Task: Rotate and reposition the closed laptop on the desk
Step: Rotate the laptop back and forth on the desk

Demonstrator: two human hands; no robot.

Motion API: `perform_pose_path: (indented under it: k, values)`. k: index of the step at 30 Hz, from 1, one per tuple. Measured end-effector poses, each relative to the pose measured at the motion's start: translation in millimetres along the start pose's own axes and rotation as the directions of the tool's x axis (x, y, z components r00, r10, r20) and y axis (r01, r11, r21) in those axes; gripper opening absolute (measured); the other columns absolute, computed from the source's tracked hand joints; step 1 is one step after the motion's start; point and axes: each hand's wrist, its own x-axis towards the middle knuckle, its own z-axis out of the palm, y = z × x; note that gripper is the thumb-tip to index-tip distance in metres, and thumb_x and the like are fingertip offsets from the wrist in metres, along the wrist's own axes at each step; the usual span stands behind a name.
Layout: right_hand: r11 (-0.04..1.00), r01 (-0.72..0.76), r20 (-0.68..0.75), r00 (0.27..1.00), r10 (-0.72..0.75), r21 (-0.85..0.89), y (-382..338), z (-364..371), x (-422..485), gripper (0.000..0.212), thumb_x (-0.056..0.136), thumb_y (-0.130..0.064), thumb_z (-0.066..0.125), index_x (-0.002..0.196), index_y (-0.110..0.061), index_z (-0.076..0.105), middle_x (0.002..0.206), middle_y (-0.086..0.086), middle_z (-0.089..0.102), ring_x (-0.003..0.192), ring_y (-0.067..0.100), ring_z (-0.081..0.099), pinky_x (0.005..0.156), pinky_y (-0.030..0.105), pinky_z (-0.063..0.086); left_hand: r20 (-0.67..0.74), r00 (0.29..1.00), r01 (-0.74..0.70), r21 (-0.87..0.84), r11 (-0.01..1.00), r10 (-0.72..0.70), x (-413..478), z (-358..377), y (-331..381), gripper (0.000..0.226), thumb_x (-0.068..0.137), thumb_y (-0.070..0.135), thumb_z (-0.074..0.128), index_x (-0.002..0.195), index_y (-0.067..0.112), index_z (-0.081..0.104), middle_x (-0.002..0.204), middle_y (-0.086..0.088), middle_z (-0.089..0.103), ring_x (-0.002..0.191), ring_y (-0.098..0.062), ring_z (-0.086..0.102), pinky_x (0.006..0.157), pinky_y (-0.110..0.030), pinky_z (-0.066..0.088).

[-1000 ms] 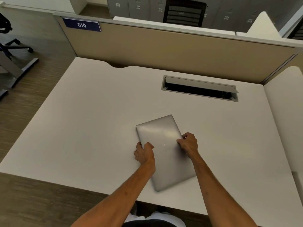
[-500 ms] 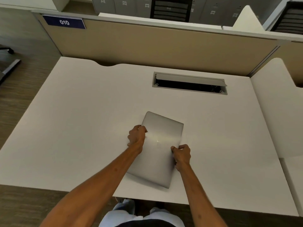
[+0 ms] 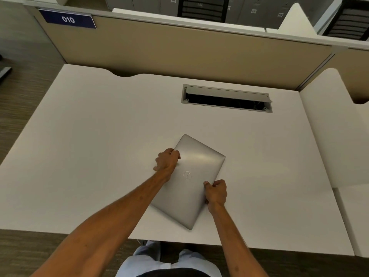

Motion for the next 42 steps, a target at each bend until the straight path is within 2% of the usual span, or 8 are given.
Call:
perform_pose_path:
  k: [8, 11, 13, 17, 20, 24, 37, 42]
  values:
    - [0.983, 0.117, 0.080, 0.991, -0.106, -0.143, 3.6, -8.5, 12.8, 0.036, 0.082, -0.042, 0.078, 0.090, -0.019, 0.051, 0.095, 0.007, 0.068, 0.085, 0.034, 0.072, 0.078, 0.056, 0.064, 0.032, 0.999, -0.034, 0.035, 0.999, 0.033, 20.7, 2.7, -18.2, 0.064, 0.070, 0.041, 0.051, 0.128, 0.023, 0.072, 0.138, -0.011, 0.067, 0.130, -0.036, 0.057, 0.114, -0.055, 0.038]
    - [0.943, 0.236, 0.088, 0.971, -0.221, -0.234, -7.6, -19.8, 11.1, 0.058, 0.082, -0.037, 0.082, 0.124, -0.010, 0.051, 0.126, 0.013, 0.064, 0.111, 0.037, 0.066, 0.096, 0.050, 0.057, 0.042, 0.998, -0.050, 0.020, 0.999, 0.049, 17.2, 1.8, -29.9, 0.077, 0.071, 0.048, 0.053, 0.143, 0.023, 0.064, 0.154, -0.008, 0.061, 0.142, -0.036, 0.054, 0.123, -0.057, 0.037]
    - [0.894, 0.364, 0.024, 0.928, -0.371, -0.262, -23.0, -27.3, 9.2, 0.060, 0.086, -0.025, 0.081, 0.131, -0.007, 0.046, 0.130, 0.016, 0.056, 0.119, 0.037, 0.058, 0.093, 0.044, 0.052, 0.003, 0.997, -0.075, 0.001, 0.997, 0.075, -2.1, -1.7, -35.0, 0.072, 0.090, 0.039, 0.058, 0.159, 0.018, 0.050, 0.172, -0.006, 0.042, 0.159, -0.032, 0.038, 0.131, -0.054, 0.028]
    - [0.648, 0.621, 0.099, 0.751, -0.652, -0.442, -63.9, -29.0, 19.7, 0.038, 0.088, -0.017, 0.074, 0.122, -0.011, 0.057, 0.121, 0.011, 0.055, 0.115, 0.032, 0.054, 0.088, 0.044, 0.050, -0.263, 0.962, -0.102, -0.111, 0.989, 0.069, -35.7, -2.8, -69.7, 0.073, 0.107, 0.024, 0.052, 0.173, 0.014, 0.020, 0.183, -0.002, 0.009, 0.170, -0.023, 0.010, 0.138, -0.047, 0.008]
    - [0.472, 0.725, 0.306, 0.660, -0.686, -0.502, -92.2, -18.2, 28.9, 0.032, 0.090, -0.015, 0.068, 0.121, -0.014, 0.061, 0.123, 0.008, 0.056, 0.115, 0.031, 0.055, 0.090, 0.047, 0.052, -0.379, 0.925, -0.075, -0.279, 0.957, -0.038, -52.8, -0.2, -100.4, 0.069, 0.114, 0.032, 0.041, 0.174, 0.020, 0.011, 0.184, 0.003, -0.001, 0.170, -0.024, 0.006, 0.138, -0.050, 0.004]
    - [0.205, 0.794, 0.507, 0.539, -0.673, -0.573, -114.5, 1.0, 39.4, 0.040, 0.088, -0.014, 0.063, 0.128, -0.016, 0.062, 0.128, 0.007, 0.055, 0.118, 0.031, 0.055, 0.091, 0.046, 0.048, -0.370, 0.911, -0.014, -0.473, 0.881, -0.184, -69.1, 6.0, -126.2, 0.068, 0.116, 0.044, 0.033, 0.174, 0.025, 0.002, 0.183, 0.007, -0.006, 0.170, -0.025, 0.004, 0.138, -0.054, 0.004]
    - [0.246, 0.709, 0.518, 0.668, -0.534, -0.661, -132.6, 17.1, 73.8, 0.040, 0.102, -0.032, 0.051, 0.135, -0.010, 0.057, 0.138, 0.015, 0.052, 0.129, 0.036, 0.048, 0.103, 0.053, 0.040, -0.215, 0.847, 0.191, -0.731, 0.655, -0.486, -93.4, 41.0, -119.5, 0.063, 0.116, 0.043, 0.035, 0.171, 0.015, 0.022, 0.173, -0.012, 0.020, 0.156, -0.038, 0.034, 0.130, -0.056, 0.030]
    - [0.396, 0.689, 0.495, 0.718, -0.490, -0.608, -133.5, 17.9, 72.4, 0.042, 0.101, -0.032, 0.054, 0.139, -0.013, 0.055, 0.143, 0.012, 0.047, 0.135, 0.034, 0.043, 0.103, 0.057, 0.041, -0.194, 0.804, 0.229, -0.771, 0.594, -0.562, -89.3, 39.5, -109.9, 0.063, 0.114, 0.040, 0.041, 0.169, 0.014, 0.025, 0.171, -0.016, 0.025, 0.151, -0.039, 0.039, 0.123, -0.054, 0.037]
